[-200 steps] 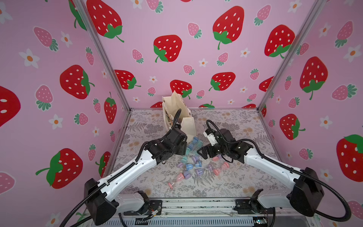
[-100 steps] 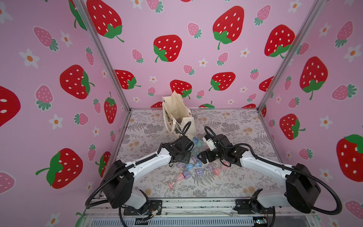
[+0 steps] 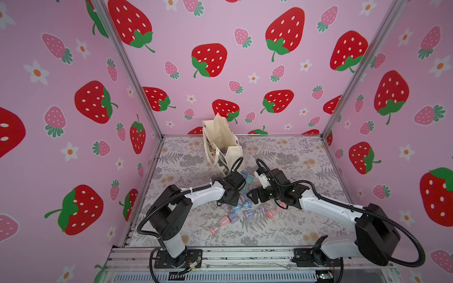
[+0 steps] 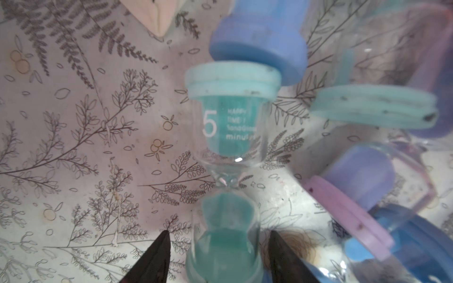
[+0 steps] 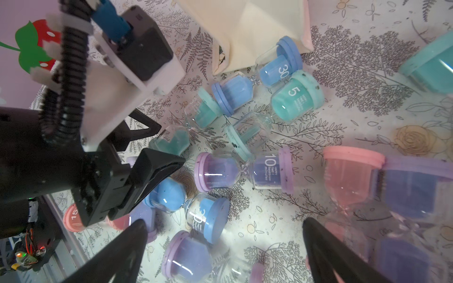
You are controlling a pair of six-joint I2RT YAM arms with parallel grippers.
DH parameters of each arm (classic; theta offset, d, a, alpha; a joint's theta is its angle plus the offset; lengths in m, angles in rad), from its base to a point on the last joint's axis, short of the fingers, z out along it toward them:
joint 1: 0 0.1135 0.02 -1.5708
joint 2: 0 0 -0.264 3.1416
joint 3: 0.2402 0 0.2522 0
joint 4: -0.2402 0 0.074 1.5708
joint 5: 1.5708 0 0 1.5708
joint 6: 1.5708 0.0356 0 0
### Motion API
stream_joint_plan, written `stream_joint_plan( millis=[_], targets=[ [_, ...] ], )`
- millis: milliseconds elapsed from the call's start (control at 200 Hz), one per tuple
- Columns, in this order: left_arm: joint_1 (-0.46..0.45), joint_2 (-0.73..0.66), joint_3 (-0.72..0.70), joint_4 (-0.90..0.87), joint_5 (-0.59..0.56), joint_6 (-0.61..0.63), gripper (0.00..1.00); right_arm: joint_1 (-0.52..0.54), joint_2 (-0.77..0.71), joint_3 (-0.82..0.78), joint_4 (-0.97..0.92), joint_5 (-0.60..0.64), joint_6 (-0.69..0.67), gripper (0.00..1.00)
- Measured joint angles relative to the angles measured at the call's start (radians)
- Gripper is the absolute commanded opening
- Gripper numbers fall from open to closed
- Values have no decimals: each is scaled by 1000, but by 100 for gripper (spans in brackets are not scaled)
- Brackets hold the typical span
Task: Put the hourglass into the canvas bag
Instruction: Pick up the hourglass from the center of the board.
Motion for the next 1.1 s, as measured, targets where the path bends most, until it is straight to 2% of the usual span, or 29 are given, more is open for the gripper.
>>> stream_joint_plan(
  millis=[530,675,1101],
  targets=[
    [11,51,10,18,-1,1,54,0,0,0,9,8,4,99],
    [11,51,12,18,-8,2,49,0,0,0,14,11,5,99],
    [11,42,15,16,-14,9,44,0,-1,0,22,27,8,99]
  ],
)
